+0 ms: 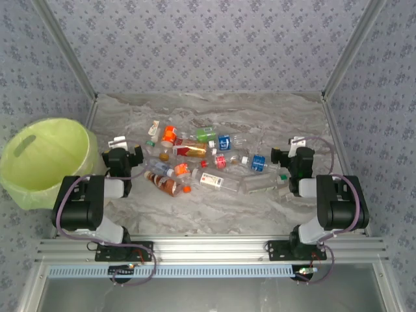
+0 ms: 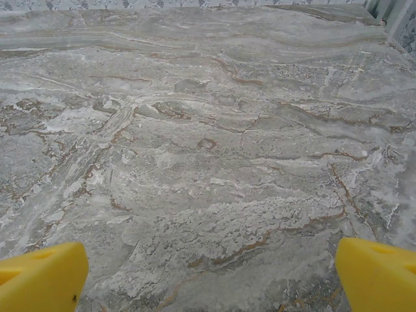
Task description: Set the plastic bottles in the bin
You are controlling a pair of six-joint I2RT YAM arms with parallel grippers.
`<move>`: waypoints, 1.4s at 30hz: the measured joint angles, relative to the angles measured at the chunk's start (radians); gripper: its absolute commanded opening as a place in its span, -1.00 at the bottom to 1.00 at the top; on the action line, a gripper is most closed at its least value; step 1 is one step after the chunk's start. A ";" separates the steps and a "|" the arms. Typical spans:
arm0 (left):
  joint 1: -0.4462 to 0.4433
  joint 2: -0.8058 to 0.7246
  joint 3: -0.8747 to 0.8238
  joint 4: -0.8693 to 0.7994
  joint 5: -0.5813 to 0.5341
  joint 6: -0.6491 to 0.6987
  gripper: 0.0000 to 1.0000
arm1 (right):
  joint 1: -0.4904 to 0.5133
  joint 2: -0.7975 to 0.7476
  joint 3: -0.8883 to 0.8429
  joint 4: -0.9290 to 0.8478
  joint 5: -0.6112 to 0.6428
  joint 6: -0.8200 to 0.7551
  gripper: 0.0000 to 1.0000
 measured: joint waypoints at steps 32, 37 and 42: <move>-0.061 -0.091 0.129 -0.241 0.008 0.056 0.99 | -0.026 -0.135 0.057 -0.190 -0.043 0.002 1.00; -0.109 -0.154 0.147 -0.314 -0.035 0.074 0.99 | -0.026 -0.242 0.141 -0.357 -0.029 0.063 1.00; -0.145 -0.220 0.178 -0.440 -0.060 0.031 0.99 | -0.028 -0.321 0.259 -0.595 0.010 0.196 1.00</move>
